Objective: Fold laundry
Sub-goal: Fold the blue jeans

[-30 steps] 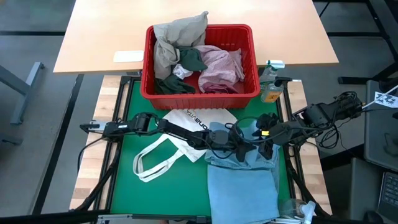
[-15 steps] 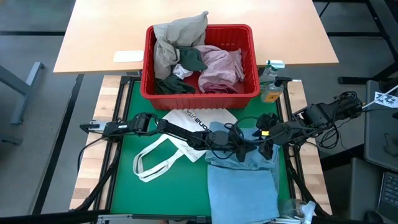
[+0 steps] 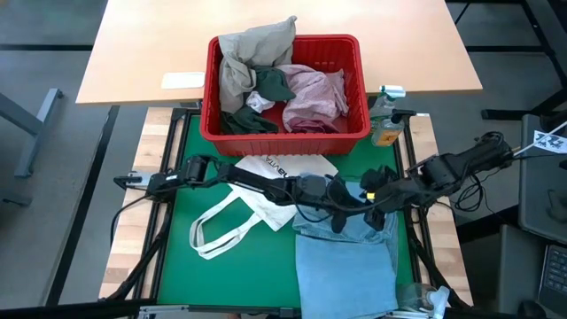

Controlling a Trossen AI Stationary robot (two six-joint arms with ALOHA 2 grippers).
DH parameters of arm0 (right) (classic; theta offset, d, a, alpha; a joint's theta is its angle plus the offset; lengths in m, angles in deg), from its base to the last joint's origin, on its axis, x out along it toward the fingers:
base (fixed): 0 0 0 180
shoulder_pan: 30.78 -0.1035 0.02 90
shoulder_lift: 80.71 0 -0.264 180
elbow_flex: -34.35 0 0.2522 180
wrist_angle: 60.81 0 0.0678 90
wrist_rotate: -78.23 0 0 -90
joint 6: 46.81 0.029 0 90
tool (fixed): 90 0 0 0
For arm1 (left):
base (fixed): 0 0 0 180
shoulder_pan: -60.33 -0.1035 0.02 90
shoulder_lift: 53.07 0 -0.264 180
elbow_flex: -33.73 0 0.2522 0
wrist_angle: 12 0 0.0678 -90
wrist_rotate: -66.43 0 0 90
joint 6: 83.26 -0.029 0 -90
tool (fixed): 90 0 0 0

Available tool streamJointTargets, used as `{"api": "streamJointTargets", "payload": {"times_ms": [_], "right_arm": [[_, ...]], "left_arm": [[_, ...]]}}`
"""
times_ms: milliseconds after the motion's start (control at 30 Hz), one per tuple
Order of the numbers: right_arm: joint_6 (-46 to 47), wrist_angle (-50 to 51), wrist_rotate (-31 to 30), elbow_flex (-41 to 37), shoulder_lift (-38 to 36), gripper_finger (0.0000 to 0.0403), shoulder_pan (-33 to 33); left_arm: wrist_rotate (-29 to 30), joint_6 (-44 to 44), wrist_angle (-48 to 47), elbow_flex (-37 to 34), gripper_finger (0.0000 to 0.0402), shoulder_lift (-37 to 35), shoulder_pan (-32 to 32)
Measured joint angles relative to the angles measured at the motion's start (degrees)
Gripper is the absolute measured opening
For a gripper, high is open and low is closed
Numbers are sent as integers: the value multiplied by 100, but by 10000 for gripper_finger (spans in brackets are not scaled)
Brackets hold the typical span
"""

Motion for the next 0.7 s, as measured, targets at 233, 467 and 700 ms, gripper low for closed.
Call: {"api": "streamJointTargets", "payload": {"times_ms": [233,467,700], "right_arm": [[148,-40,84,-705,0,170,-442],[476,-750,241,-1826,37,170,-866],[1060,-1158,1139,-2966,37,170,-844]], "left_arm": [[-72,-1077,-2590,0,84,-698,55],[179,-1230,-4466,-9,64,-808,320],[751,-1232,-5393,-11,62,-738,487]]}}
